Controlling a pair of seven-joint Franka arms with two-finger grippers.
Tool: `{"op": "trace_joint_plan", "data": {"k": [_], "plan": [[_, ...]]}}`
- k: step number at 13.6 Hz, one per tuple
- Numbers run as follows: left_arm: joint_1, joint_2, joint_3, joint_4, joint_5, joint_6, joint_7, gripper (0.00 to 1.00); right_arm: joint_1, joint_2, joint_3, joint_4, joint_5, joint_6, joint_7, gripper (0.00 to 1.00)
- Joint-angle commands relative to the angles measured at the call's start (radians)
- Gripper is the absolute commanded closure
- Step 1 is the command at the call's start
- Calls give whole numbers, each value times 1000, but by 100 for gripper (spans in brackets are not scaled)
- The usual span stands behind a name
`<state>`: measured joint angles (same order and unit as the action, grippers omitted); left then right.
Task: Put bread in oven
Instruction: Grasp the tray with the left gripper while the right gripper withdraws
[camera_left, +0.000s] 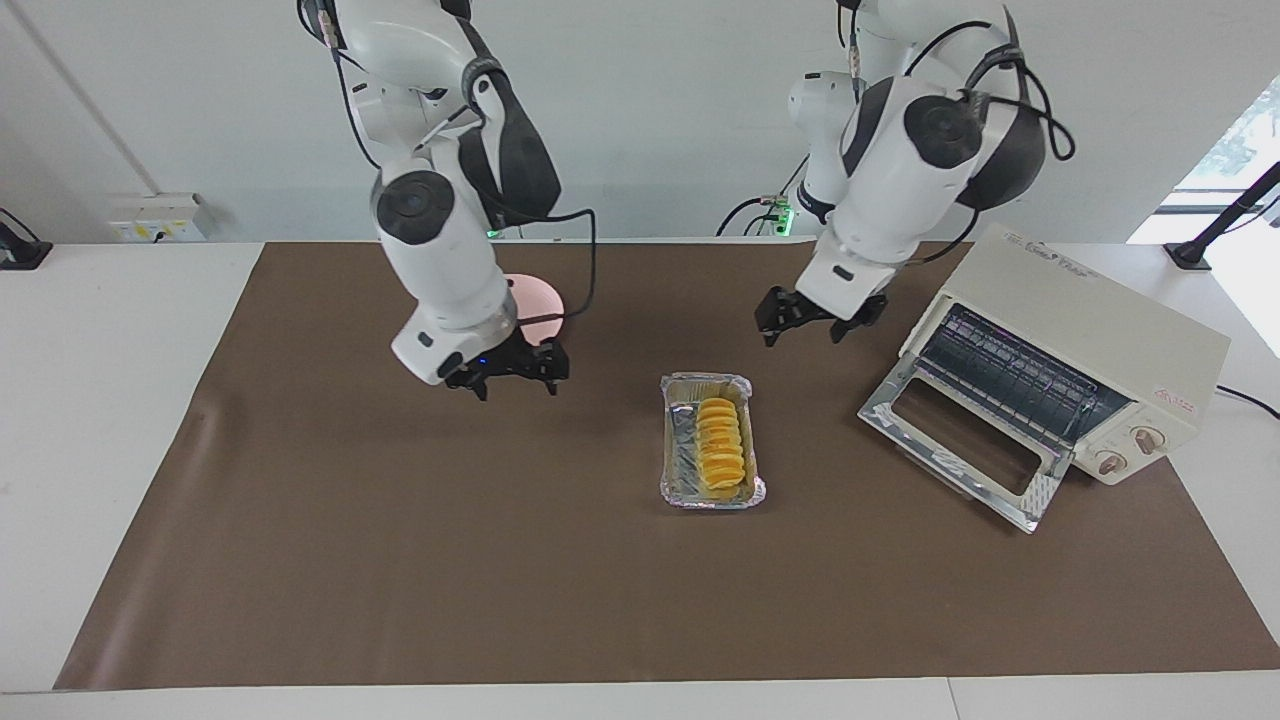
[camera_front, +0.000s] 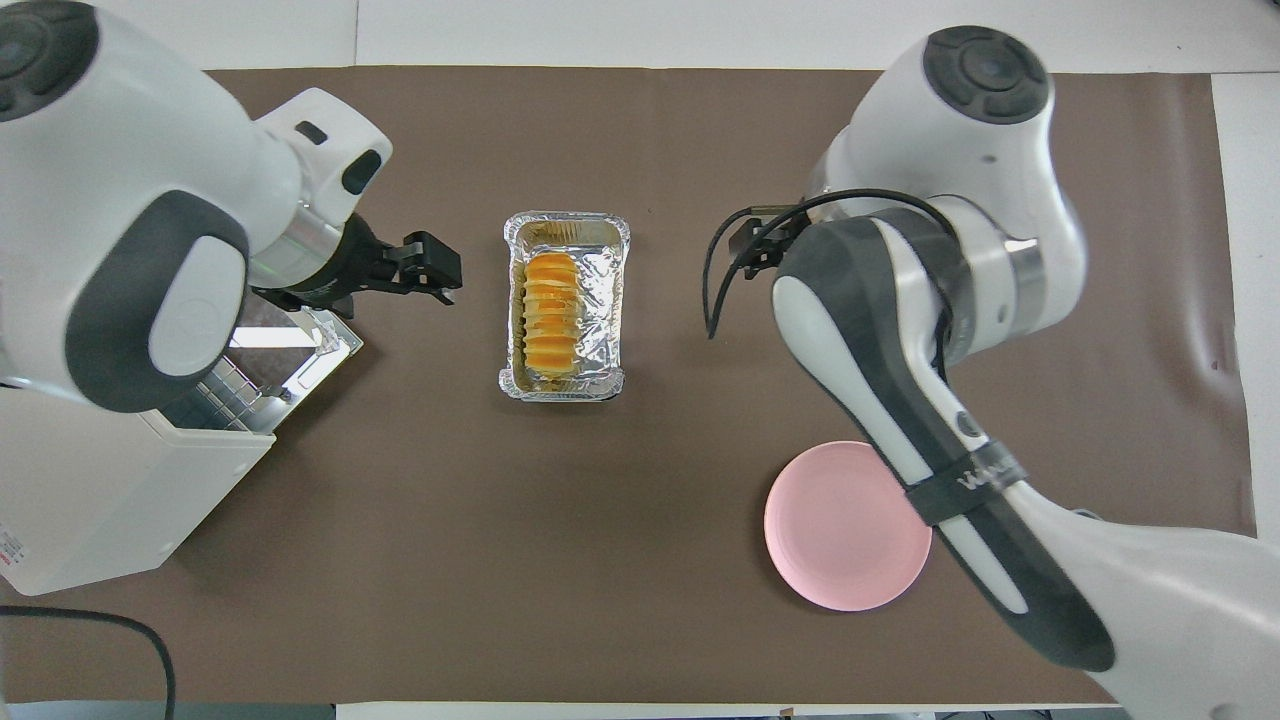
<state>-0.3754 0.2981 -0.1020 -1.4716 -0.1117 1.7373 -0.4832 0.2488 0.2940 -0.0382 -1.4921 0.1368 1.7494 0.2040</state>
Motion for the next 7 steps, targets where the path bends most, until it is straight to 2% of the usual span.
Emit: {"op": "trace_joint_plan", "data": {"k": [1,2,4,5,7], "plan": [[-77,125,15,94,20,100,-35,0,-107,-103,15,-57,-20,-40,-81,0],[-100,145,15,88,38,129,-35,0,-129,-142,15,-78,-55,-65,-107,0],[-161,254,21,96,90,166,-57,0,-170,-218,15,-140,-104,-67,-144,0],[-181,289,21,91,121,235,-80,0,-201,-229,15,-145,-108,-65,-159,0],[-180,315,19,82,122,278,-84,0,-238,-258,15,-149,-109,-114,-205,0]]}}
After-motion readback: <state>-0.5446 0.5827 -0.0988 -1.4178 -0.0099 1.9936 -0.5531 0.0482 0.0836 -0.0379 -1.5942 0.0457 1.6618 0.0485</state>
